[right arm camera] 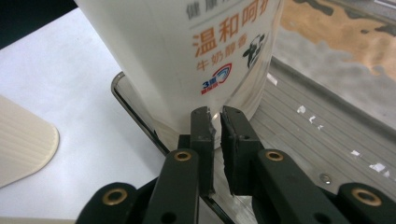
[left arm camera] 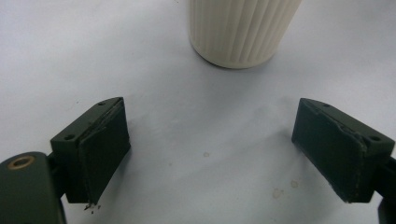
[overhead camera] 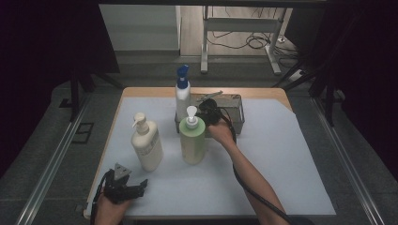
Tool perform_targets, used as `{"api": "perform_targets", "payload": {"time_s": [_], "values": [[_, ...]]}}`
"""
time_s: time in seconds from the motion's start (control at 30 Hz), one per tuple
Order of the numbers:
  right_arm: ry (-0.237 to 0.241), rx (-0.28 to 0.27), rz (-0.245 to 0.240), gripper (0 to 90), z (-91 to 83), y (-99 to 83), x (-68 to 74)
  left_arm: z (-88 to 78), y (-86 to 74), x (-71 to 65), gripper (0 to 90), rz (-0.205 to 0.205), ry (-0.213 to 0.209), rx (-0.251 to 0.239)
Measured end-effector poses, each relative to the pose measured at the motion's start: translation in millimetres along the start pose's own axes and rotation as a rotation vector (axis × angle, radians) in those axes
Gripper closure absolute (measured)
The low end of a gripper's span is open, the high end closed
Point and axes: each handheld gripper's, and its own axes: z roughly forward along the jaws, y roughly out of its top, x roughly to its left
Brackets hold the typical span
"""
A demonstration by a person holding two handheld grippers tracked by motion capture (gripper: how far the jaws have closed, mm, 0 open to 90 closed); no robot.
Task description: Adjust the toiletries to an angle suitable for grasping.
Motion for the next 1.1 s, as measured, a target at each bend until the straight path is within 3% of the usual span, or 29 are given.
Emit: {"api": "perform_targets", "payload": {"time_s": [0.63, 1.1], "values": [[-0.032, -0.054, -0.024, 61.0, -36.7, 1.7, 2.8, 0.0, 0.0, 0.1, 11.0, 0.002, 0.001, 0.000], [-0.045, -0.050, -0.040, 49.0, -58.3, -6.9, 2.3, 0.0, -0.1, -0.2, 11.0, 0.000, 0.001, -0.001]]}}
